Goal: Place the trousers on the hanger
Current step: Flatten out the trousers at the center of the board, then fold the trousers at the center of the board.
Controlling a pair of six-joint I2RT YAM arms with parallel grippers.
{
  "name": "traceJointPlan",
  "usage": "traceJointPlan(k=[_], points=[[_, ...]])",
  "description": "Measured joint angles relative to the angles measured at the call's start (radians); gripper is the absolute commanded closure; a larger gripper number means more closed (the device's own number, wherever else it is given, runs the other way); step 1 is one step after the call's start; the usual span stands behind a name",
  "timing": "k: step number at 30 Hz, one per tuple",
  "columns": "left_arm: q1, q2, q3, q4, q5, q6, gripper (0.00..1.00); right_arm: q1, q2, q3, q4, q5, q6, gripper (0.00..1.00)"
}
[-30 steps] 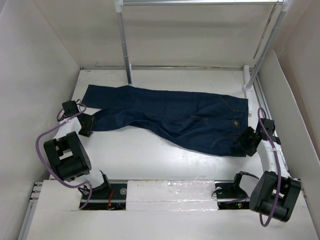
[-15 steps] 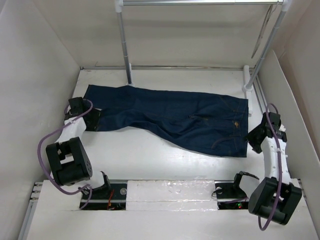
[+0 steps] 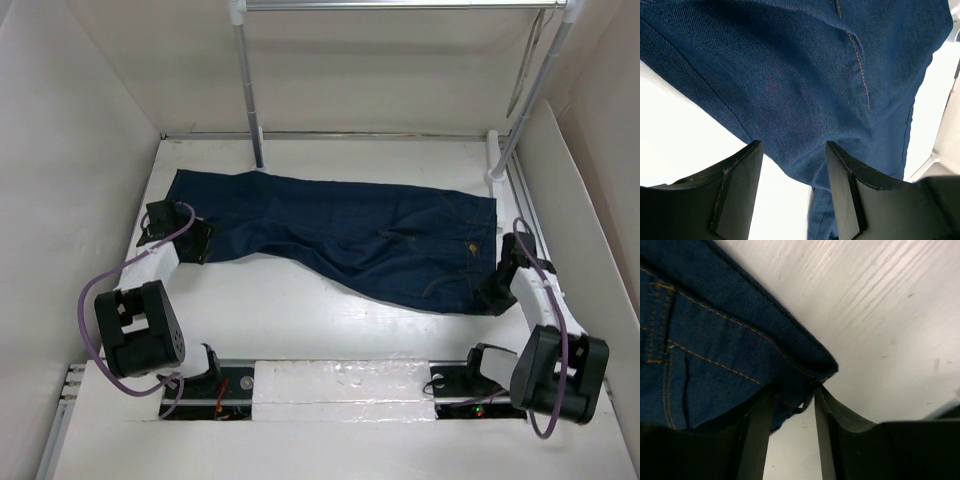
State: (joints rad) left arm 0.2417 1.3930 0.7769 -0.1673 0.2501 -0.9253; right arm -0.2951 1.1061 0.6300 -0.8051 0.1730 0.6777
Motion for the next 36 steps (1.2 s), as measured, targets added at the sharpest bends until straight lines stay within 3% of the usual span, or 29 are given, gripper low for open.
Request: traceJointPlan(k=[2,3,6,12,19,21,22,25,31,36], points=[[0.0,0.0,0.0,0.0,0.0,0.005,0.52,0.03,0.054,-0.026,0.043,-0.013,0.027,0.73],[0.0,0.0,0.0,-0.001,0.0,0.008,0.52,0.042,0.069,-0.037,0.063,-0.014,0.037,0.85],[0.0,-0.001,0.0,-0.011,-0.014,0.021,0.52,0.059,0.064,-0.04,0.113,-0.009,0.052,1.0],[0.009,-0.042,0.023,-0.097,-0.1,0.079,0.52,0.061,0.06,0.024,0.142,0.042,-0.062,1.0],[0.118,-0.048,0.119,-0.254,-0.316,0.178,0.56,0.056,0.048,0.208,0.201,0.072,-0.277,1.0],[0.171,-0.048,0.119,-0.299,-0.364,0.192,0.64,0.043,0.029,0.209,0.219,0.052,-0.32,1.0],[0.191,-0.048,0.119,-0.318,-0.383,0.197,0.76,0.037,0.024,0.209,0.222,0.045,-0.332,1.0],[0.246,-0.048,0.115,-0.359,-0.392,0.215,0.77,0.012,0.015,0.209,0.232,-0.006,-0.376,1.0],[0.374,-0.033,0.032,-0.35,-0.293,0.262,0.62,0.008,-0.01,0.184,0.262,-0.096,-0.402,1.0],[0.365,0.085,0.064,-0.309,-0.211,0.279,0.59,0.008,-0.019,0.157,0.277,-0.127,-0.414,1.0]])
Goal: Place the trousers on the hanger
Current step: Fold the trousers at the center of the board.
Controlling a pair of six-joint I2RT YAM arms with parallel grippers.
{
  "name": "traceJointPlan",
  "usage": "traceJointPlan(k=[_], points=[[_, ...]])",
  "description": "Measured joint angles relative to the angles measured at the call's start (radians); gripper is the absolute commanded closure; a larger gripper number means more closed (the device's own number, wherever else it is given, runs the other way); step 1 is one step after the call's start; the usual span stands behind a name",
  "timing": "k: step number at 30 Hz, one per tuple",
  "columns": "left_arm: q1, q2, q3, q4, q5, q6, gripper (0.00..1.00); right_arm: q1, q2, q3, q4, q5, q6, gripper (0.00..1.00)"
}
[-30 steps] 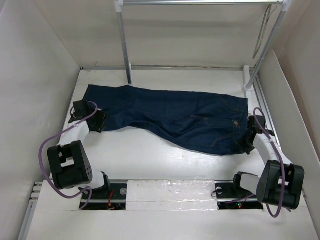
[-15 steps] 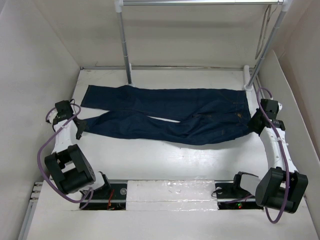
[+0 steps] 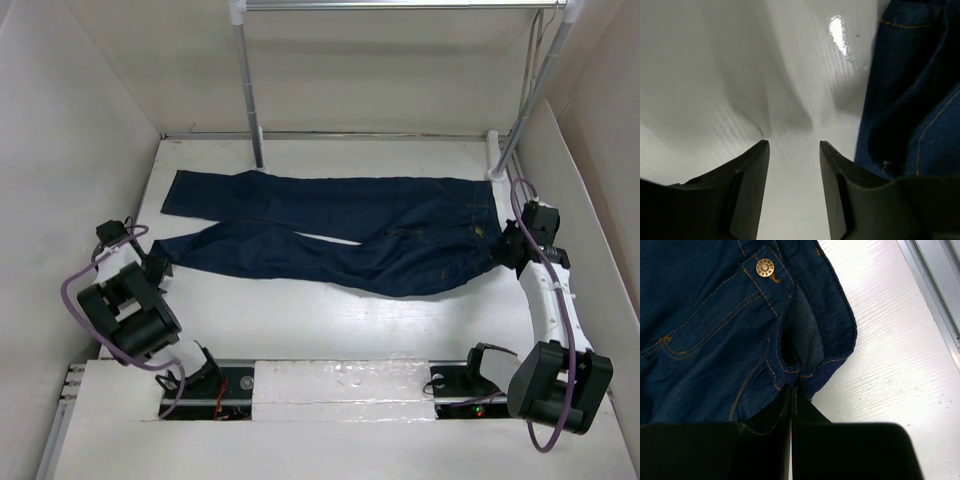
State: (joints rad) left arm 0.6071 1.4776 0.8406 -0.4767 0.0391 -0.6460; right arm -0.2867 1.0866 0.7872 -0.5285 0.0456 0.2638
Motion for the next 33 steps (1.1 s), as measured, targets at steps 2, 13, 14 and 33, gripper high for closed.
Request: traceJointPlan(k=[2,13,14,33], points=[[-0.014,0.054,0.029,0.014,0.007,0.008,0.54,0.0,0.0,-0.006,0.0,-0.006,-0.003,1.0],[-0.063,0.204,0.183,0.09,0.141,0.013,0.53,0.019,-0.029,-0.035,0.013,-0.024,-0.007,1.0],[-0.074,0.204,0.195,0.089,0.152,0.01,0.52,0.027,-0.03,-0.036,0.013,-0.024,-0.007,1.0],[-0.102,0.159,0.344,0.02,0.1,-0.041,0.56,0.064,-0.096,-0.027,-0.023,-0.039,-0.041,1.0]])
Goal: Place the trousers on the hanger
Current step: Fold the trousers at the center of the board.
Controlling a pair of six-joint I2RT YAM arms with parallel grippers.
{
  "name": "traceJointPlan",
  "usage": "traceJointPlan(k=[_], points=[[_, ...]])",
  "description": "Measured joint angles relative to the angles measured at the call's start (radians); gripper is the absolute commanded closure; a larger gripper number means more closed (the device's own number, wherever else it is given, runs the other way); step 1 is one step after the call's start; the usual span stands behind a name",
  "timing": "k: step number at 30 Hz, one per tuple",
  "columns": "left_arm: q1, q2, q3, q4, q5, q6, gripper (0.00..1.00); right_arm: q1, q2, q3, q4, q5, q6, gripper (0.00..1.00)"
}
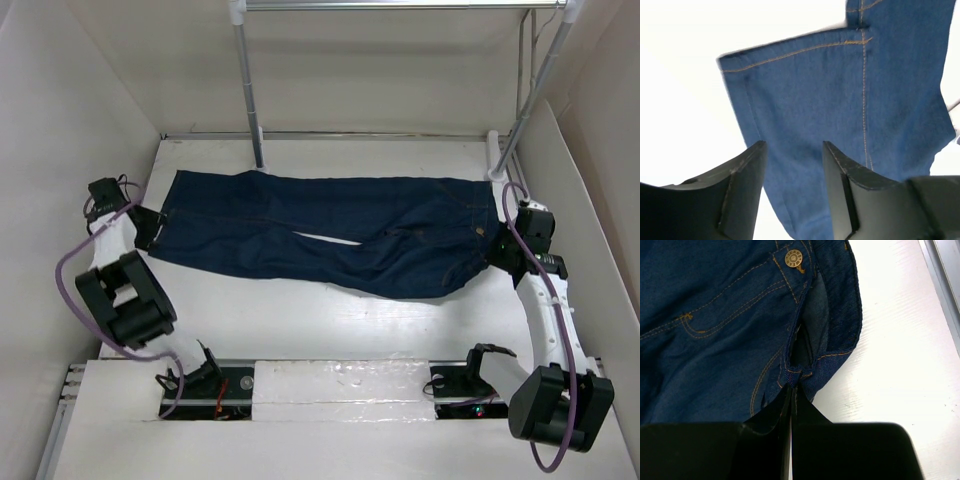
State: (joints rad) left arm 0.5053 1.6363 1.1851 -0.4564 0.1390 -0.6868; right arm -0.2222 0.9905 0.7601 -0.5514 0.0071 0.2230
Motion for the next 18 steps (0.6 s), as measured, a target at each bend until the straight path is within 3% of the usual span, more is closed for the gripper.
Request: traceJointPlan(k=[4,9,17,18], points=[[0.034,-0.12,-0.119,0.028,-0.048,-0.013,0.56,0.0,-0.001,0.0,-0.009,-0.012,-0.01,1.0],[0.099,-0.074,-0.212,0.033,-0.098,-0.027,0.57,0.0,-0.004,-0.008,-0.011,-0.038,-0.017,1.0],[0.1,0.094,-0.126,0.075,-0.096,-0.043,0.61,0.0,-0.006,-0.009,-0.018,-0.053,-0.025,1.0],[0.099,0.112,-0.109,0.082,-0.098,-0.043,0.65,0.0,-0.008,-0.01,-0.019,-0.055,-0.025,1.0]])
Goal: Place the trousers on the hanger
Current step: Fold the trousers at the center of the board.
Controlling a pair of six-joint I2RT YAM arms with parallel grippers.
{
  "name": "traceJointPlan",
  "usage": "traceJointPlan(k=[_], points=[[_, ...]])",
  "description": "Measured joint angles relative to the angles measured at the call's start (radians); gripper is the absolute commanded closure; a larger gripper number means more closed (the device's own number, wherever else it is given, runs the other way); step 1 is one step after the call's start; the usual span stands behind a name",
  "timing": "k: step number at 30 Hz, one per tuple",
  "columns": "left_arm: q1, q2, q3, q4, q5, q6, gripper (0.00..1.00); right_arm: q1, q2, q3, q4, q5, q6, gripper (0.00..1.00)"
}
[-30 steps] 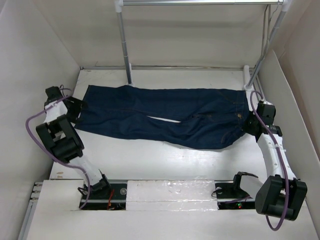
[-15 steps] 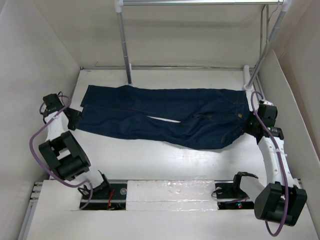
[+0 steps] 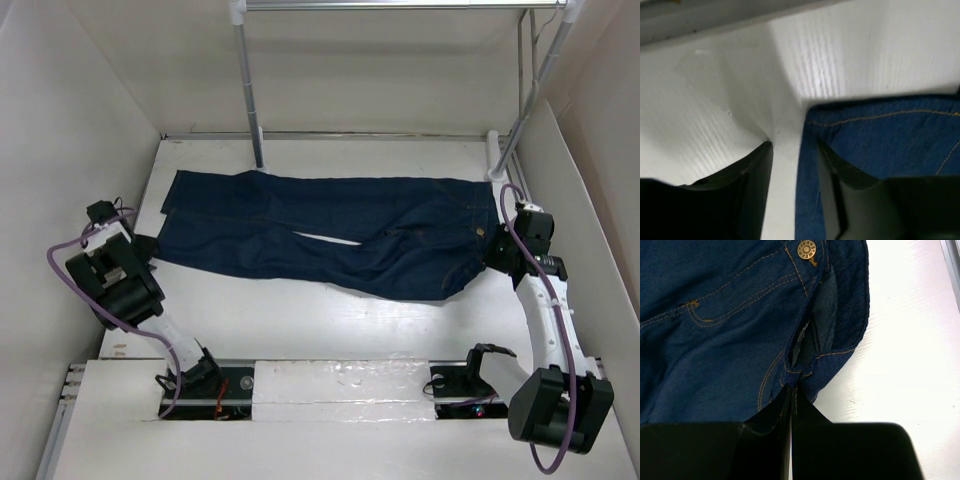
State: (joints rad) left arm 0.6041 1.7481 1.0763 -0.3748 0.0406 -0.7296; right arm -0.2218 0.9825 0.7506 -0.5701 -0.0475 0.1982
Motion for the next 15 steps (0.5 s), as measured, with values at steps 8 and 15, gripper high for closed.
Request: traceJointPlan(k=[8,15], points=[[-0.021,0.053,0.042,0.032,-0.008,0.003,0.92,0.0,-0.029,0.0,-0.008,-0.002,0.001,1.0],[-0.035,0.062,0.043,0.065,0.011,0.008,1.0,0.0,-0.052,-0.013,-0.021,-0.001,0.001,1.0]])
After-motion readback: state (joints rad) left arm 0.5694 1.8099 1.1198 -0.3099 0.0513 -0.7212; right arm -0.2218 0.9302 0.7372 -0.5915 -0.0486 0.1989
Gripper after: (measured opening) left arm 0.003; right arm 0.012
